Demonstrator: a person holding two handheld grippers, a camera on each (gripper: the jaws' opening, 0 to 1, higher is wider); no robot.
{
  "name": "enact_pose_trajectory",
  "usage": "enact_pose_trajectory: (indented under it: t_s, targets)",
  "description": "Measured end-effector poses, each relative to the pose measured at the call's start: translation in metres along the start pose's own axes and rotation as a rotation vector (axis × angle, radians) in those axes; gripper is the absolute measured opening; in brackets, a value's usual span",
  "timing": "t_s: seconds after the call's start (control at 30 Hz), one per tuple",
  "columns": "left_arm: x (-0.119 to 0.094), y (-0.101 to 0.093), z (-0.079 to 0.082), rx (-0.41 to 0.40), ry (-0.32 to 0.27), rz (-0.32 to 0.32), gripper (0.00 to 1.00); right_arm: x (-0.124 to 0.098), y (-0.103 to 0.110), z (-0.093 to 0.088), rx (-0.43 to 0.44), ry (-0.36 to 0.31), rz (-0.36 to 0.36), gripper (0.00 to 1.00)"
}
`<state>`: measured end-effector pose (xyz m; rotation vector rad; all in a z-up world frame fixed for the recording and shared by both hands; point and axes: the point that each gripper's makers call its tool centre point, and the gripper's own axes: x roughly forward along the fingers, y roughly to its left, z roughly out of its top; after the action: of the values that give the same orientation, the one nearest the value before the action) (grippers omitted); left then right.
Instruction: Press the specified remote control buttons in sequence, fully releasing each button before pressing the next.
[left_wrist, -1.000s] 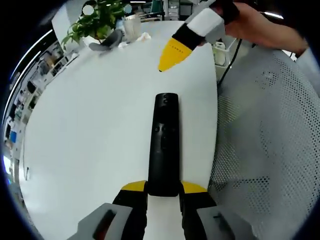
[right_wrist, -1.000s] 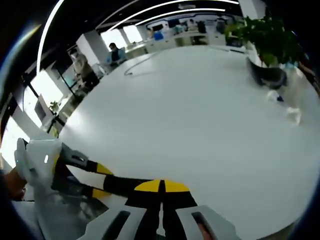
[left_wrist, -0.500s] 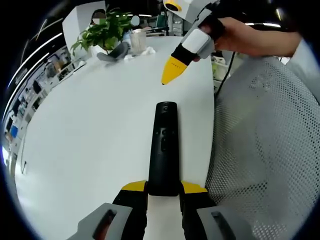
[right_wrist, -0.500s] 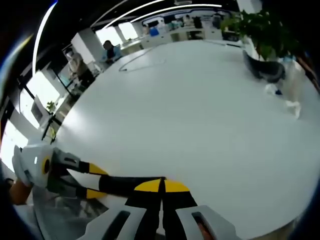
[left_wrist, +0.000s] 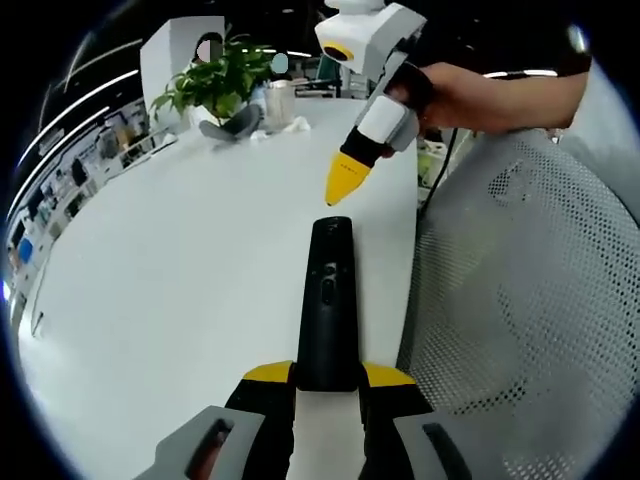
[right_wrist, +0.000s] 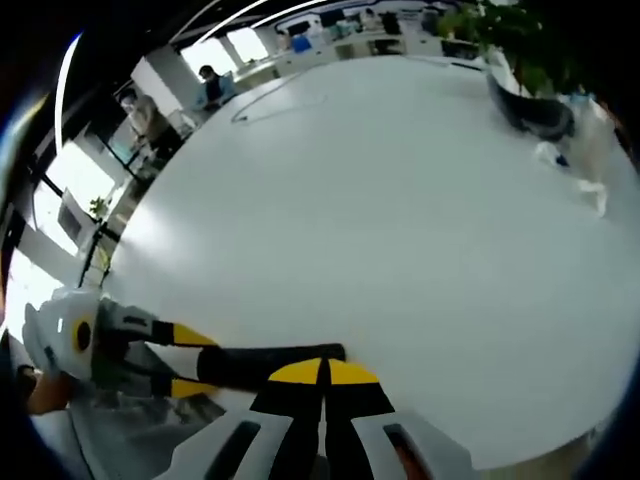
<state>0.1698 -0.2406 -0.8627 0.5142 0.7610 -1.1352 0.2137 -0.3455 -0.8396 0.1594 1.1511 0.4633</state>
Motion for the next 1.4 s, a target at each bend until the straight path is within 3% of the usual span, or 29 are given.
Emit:
enact_pose_trajectory:
  t_s: [0.5,0.7,0.8,0.83,0.97,1.4]
  targets:
    - [0.001,0.0,0.004,0.009,-0.049,0.002,0.24,0.007,-0.001,-0.001,-0.047,0.015,-0.024,0.0]
    - [0.001,0.0,0.004,0.005,-0.055,0.003,0.24,0.007,-0.008,0.002,-0.069,-0.018,-0.065,0.0]
    - [0.001,0.0,0.004,0.007,-0.054,0.004,0.24,0.012,-0.005,-0.007,-0.069,0.036,-0.053,0.0]
    - [0.001,0.0,0.004,0.013,-0.056,0.007,0.24,0.011,-0.006,-0.002,-0.081,0.007,-0.065,0.0]
    - [0.001,0.0,0.004,0.007,-0.058,0.008,0.24,0.011,-0.006,-0.003,-0.078,0.0,-0.06,0.0]
    - [0.002,0.0,0.005,0.013,-0.066,0.001,0.24,0.013,-0.005,-0.003,-0.144,0.013,-0.08,0.0]
